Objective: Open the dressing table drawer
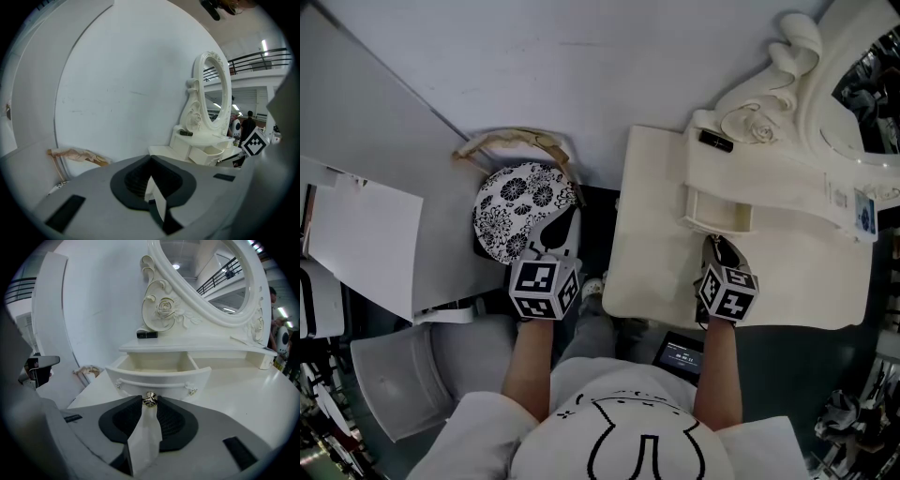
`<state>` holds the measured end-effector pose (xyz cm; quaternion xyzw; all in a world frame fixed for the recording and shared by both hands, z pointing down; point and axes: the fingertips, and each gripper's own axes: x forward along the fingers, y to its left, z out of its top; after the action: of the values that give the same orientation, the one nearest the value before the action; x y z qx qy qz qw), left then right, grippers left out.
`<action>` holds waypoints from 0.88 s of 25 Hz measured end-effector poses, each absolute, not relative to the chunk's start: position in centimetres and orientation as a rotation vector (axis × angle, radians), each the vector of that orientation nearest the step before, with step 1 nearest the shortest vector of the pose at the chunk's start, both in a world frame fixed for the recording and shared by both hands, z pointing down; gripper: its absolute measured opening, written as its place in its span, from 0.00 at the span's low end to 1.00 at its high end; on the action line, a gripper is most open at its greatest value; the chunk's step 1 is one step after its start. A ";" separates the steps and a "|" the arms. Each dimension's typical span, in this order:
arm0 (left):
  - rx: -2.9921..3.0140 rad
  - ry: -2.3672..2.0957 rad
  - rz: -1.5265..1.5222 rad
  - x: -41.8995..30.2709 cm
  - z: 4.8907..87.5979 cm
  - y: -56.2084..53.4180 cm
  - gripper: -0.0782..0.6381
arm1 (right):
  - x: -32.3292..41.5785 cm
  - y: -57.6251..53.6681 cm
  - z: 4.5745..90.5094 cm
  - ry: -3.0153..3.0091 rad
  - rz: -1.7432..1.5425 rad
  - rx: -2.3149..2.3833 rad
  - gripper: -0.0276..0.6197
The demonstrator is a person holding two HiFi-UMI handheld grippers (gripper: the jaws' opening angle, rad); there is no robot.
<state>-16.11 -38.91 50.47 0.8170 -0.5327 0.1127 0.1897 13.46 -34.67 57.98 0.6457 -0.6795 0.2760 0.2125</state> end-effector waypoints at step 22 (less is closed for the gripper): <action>2.315 -1.494 0.309 -16.2 49.8 -38.4 0.15 | 13.0 -33.5 58.5 -1.883 0.832 1.795 0.32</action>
<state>-16.22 -38.42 49.79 0.8207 -0.5298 0.1097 0.1836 13.00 -33.55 58.54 0.6433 -0.6751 0.2981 0.2038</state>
